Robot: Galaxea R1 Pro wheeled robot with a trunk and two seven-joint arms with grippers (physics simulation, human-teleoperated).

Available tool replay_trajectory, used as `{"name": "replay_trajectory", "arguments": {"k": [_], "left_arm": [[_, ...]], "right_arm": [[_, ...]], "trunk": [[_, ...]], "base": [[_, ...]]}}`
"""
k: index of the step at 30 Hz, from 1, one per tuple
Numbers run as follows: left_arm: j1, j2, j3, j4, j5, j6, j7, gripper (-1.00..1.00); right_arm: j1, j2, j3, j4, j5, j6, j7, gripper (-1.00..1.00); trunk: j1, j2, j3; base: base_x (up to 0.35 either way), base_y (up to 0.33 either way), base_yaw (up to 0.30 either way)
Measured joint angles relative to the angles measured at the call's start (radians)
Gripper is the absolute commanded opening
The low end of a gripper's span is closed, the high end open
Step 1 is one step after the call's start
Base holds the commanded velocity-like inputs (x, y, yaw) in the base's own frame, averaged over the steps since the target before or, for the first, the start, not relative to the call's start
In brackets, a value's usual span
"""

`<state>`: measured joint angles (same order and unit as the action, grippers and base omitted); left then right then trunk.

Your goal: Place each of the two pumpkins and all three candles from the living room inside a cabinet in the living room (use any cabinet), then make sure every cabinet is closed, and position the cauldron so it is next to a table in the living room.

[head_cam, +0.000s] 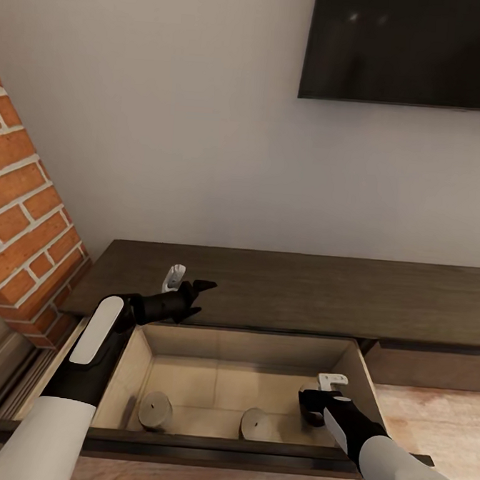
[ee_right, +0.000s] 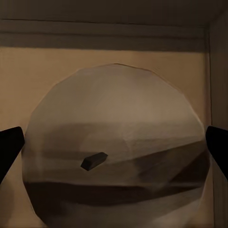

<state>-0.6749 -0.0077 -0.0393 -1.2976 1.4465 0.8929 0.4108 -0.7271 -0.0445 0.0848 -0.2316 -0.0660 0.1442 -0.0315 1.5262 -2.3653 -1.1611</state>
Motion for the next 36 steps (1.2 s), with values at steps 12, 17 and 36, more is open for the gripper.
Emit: {"name": "replay_trajectory", "arguments": {"k": [12,17,36], "left_arm": [[0.000,0.000,-0.001,0.000,0.000,0.001,0.000,1.00],[0.000,0.000,-0.001,-0.001,0.000,0.002,-0.001,1.00],[0.000,0.002,0.000,0.000,0.000,0.001,-0.001,1.00]], "right_arm": [[0.000,0.000,-0.001,-0.001,0.000,0.002,0.000,-1.00],[0.000,0.000,0.000,-0.001,0.001,0.002,0.000,-1.00],[-0.001,-0.001,-0.001,-0.065,0.004,0.002,0.001,-1.00]], "trunk": [[0.031,-0.056,-0.025],[0.050,-0.091,-0.041],[0.078,-0.137,-0.102]], "base": [[0.003,0.000,0.000],[0.000,0.000,0.000],[0.000,0.000,0.000]]}}
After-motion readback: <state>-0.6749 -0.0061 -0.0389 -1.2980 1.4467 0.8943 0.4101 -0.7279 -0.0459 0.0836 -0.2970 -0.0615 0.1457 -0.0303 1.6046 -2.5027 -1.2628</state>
